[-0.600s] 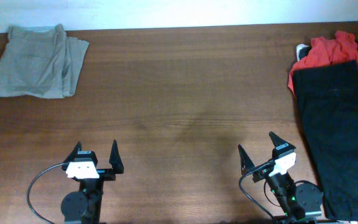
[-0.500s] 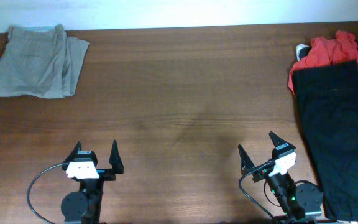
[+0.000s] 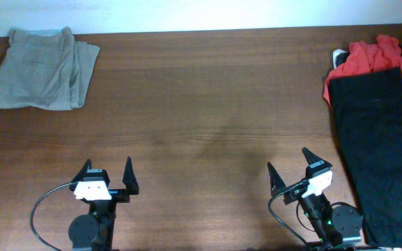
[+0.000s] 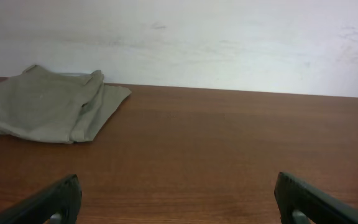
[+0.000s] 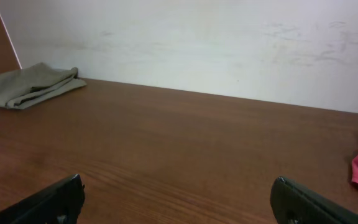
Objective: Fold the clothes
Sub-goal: 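Move the right gripper toward the black trousers on the right pile, then grasp the waistband of the black trousers with the right gripper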
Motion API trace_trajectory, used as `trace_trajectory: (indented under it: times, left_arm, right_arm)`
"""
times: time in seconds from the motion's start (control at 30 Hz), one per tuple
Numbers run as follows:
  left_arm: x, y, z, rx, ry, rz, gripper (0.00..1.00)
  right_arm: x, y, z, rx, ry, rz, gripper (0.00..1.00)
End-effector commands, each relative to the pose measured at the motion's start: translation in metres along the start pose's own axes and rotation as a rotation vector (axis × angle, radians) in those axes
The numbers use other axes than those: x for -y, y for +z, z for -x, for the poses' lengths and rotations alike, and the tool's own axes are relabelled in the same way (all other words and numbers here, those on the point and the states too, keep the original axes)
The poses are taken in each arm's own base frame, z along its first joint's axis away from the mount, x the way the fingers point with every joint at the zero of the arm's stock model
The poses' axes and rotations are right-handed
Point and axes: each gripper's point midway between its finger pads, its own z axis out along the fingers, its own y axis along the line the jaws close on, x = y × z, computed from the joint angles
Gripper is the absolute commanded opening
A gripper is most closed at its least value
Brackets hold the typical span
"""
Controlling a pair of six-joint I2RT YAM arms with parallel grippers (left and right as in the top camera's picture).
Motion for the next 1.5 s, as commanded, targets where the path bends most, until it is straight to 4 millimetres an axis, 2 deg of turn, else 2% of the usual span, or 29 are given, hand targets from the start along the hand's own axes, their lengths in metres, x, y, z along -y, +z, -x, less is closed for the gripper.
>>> trace_trajectory:
  times: [0.0,0.63,0.67,0.7,0.77,0.8,0.9,0.93,0.97,1.03,1.13,1.17,1.23,1.3,1.33,1.37,1.4,1.47]
  left_arm:
    - [-0.002,0.0,-0.002,-0.001,0.012,0.006,0.99]
    - [-0.002,0.0,-0.002,-0.001,0.012,0.006,0.99]
    - [-0.002,0.0,-0.002,-0.001,0.012,0.006,0.99]
    - [-0.002,0.0,-0.002,-0.001,0.012,0.006,0.99]
    - [-0.002,0.0,-0.002,-0.001,0.012,0.006,0.99]
    - [-0.002,0.0,-0.002,-0.001,0.012,0.006,0.99]
    - [-0.002,0.0,-0.002,-0.001,0.012,0.006,0.99]
    - [-0.002,0.0,-0.002,-0.001,0.012,0.006,0.99]
    - [-0.002,0.0,-0.002,-0.001,0.012,0.006,0.99]
    - [-0.002,0.0,-0.002,-0.001,0.012,0.006,0.99]
    - [-0.002,0.0,-0.002,-0.001,0.012,0.006,0.99]
    - [-0.002,0.0,-0.002,-0.001,0.012,0.006,0.99]
    - [-0.002,0.0,-0.002,-0.001,0.012,0.006,0.99]
    - [-0.002,0.0,-0.002,-0.001,0.012,0.006,0.99]
    - [-0.002,0.0,-0.002,-0.002,0.012,0.006,0.99]
    - [-0.002,0.0,-0.002,-0.001,0.012,0.006,0.99]
    - [-0.002,0.0,-0.002,-0.001,0.012,0.006,0.99]
    - [-0.002,0.0,-0.002,-0.001,0.012,0.006,0.99]
  right_arm:
    - [-0.001,0.0,-0.002,-0.004,0.001,0.004,0.98]
    - [-0.006,0.0,-0.002,-0.001,0.004,0.034,0.98]
    - [-0.013,0.0,0.0,0.003,0.033,0.074,0.99]
    - [-0.028,-0.002,-0.001,-0.007,0.109,0.161,0.99]
    - [-0.066,-0.013,-0.002,-0.074,0.361,0.385,0.99]
    - [-0.074,-0.016,-0.002,-0.097,0.422,0.432,0.99]
    - [-0.076,-0.017,-0.001,-0.111,0.485,0.446,0.99]
    - [-0.076,-0.017,0.002,-0.11,0.524,0.447,0.99]
    - [-0.077,-0.018,0.013,-0.075,0.543,0.464,0.99]
    - [-0.078,-0.025,0.057,0.089,0.452,0.497,0.98]
    - [-0.046,-0.035,0.13,0.313,0.322,0.288,0.99]
    - [-0.023,-0.037,0.156,0.333,0.245,0.12,0.99]
    - [0.004,-0.034,0.176,0.275,0.158,-0.062,0.99]
    - [0.037,-0.025,0.204,0.19,0.096,-0.246,0.99]
    - [0.062,-0.014,0.218,0.11,0.058,-0.377,0.99]
    - [0.084,-0.003,0.22,0.026,0.042,-0.481,0.99]
    - [0.097,0.009,0.218,-0.054,0.007,-0.532,0.99]
    - [0.128,0.044,0.203,-0.27,-0.107,-0.626,0.99]
